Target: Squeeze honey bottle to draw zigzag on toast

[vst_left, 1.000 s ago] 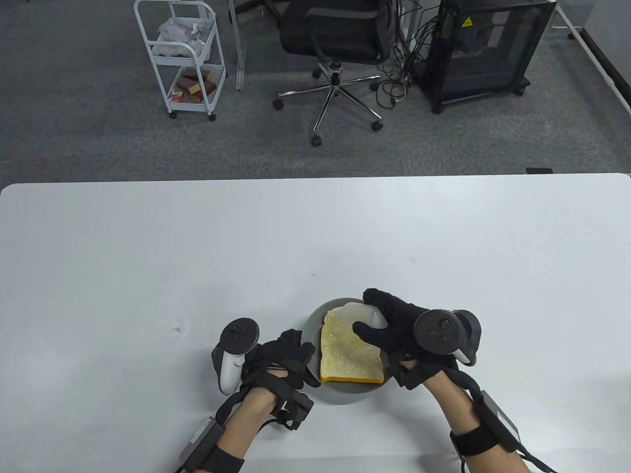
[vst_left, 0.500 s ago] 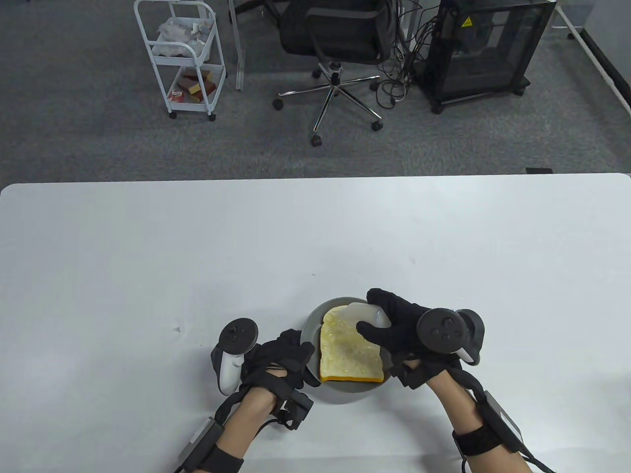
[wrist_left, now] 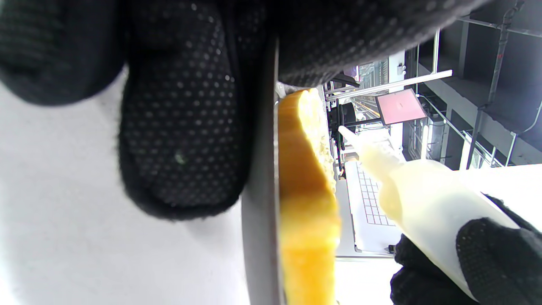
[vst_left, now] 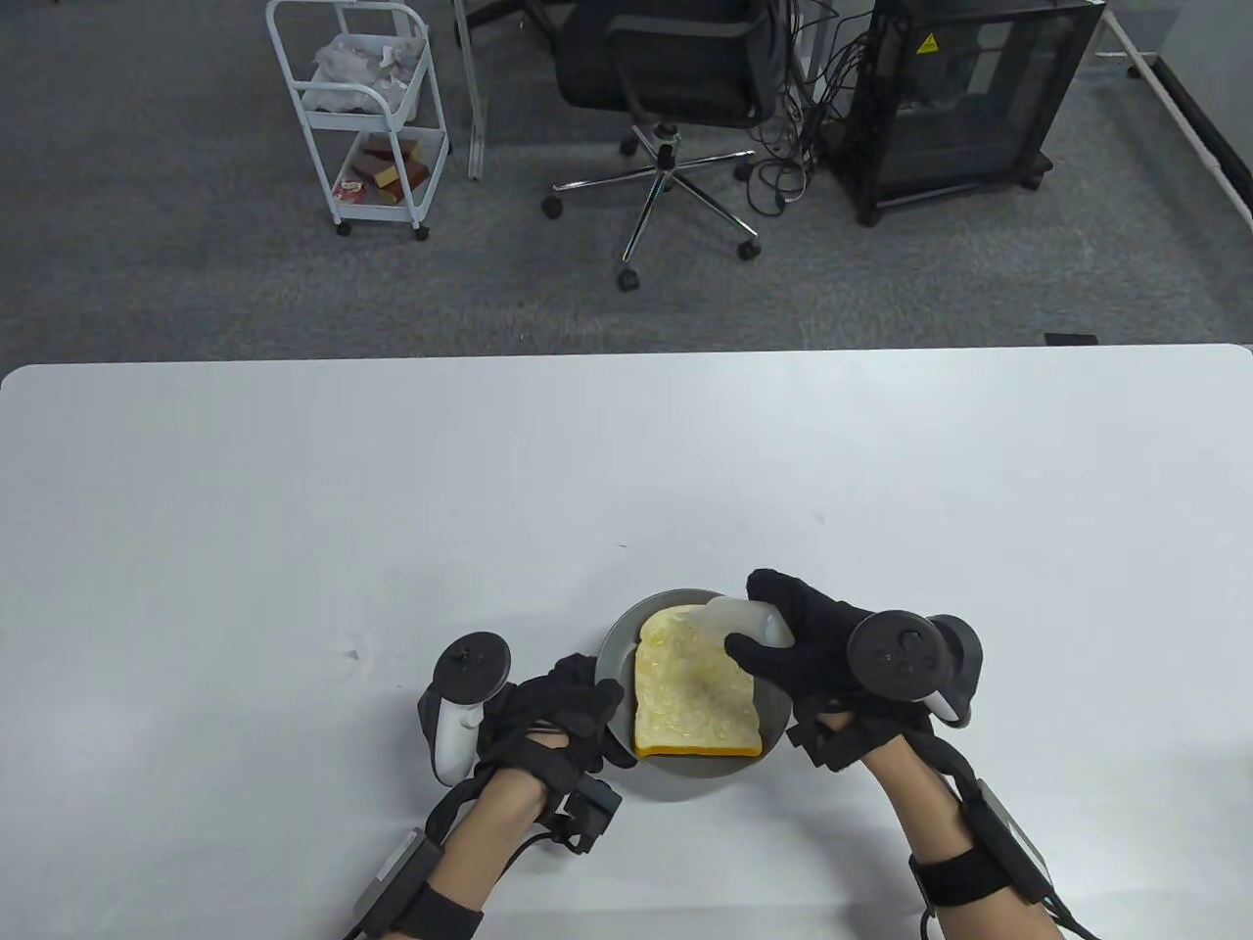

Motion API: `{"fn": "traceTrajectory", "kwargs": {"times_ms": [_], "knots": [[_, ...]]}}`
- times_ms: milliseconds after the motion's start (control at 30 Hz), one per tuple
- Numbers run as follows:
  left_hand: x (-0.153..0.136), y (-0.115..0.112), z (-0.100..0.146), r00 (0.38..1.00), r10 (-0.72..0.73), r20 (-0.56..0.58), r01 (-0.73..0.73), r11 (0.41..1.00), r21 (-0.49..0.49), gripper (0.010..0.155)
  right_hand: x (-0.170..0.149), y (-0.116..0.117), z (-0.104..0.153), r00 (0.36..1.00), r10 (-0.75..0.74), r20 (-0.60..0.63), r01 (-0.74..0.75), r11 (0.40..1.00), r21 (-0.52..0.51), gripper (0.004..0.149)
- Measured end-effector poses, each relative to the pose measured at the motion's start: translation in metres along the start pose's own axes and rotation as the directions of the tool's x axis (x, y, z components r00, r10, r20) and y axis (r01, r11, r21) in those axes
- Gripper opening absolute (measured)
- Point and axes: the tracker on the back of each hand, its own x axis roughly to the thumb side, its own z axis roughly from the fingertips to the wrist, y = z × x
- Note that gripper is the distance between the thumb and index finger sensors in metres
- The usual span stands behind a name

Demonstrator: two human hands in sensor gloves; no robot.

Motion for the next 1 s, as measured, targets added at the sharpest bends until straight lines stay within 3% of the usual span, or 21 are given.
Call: {"fn": "traceTrajectory", "kwargs": {"times_ms": [1000], "knots": [[0.000, 0.003, 0.001, 1.000, 0.020, -0.002, -0.020, 1.000, 0.018, 0.050, -0.023, -0.022, 0.011, 0.997, 0.000, -0.075, -0.002, 1.000, -0.024, 0.070]]}}
